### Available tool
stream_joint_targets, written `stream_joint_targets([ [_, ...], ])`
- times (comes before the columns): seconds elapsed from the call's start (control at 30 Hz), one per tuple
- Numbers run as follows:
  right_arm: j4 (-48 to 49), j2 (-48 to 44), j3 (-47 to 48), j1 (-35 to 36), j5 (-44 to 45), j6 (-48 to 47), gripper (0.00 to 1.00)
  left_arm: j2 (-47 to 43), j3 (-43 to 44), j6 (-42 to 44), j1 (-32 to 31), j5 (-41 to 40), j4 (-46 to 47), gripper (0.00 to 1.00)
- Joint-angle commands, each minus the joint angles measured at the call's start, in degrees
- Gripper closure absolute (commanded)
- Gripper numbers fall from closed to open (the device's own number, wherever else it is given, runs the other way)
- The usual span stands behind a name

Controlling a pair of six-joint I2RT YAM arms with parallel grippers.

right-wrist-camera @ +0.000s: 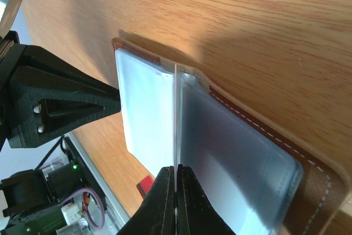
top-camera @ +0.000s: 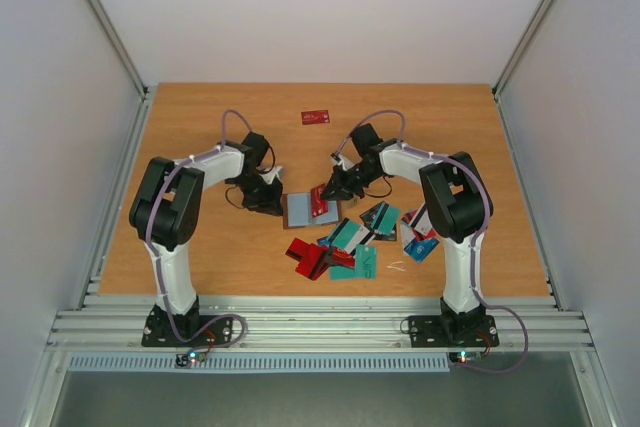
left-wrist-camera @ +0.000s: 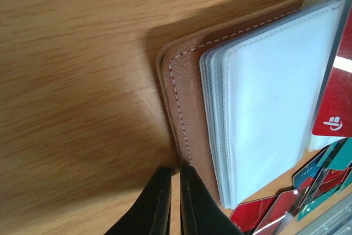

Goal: Put the credit cards into the card holder

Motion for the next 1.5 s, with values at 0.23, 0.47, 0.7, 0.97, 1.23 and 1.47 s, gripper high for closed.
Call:
stream_joint_targets([
  [0.23, 1.35, -0.93, -1.27, 0.03, -0.5, -0.47, 0.99, 3.18, 0.78, 0.97, -0.14, -2.04, -0.71, 0.92],
  [0.47, 2.65, -0.74, -1.69, 0.5, -1.65, 0.33, 0.99, 3.38, 0.8, 1.05, -0.11, -1.8, -0.59, 0.92],
  [0.7, 4.28, -0.59, -1.85, 0.67, -3.65, 1.83, 0.99, 3.6, 0.87, 1.05, -0.14, -1.8, -0.59, 0.92],
  [0.97, 4.61, -0.1, -2.16, 0.98, -4.26, 2.22, 0.99, 3.67, 0.87, 0.8, -0.13, -1.64, -0.4, 0.93],
  [1.23, 4.05, 0.22, -2.41, 0.55, -1.89, 1.3, 0.99, 3.67, 0.97, 0.71, -0.11, -1.73, -0.6, 0.93],
  [1.47, 5.7, 0.11, -2.95, -0.08, -1.49, 2.26, 0.99, 3.73, 1.26, 0.95, -0.13, -1.73, -1.2, 0.93],
])
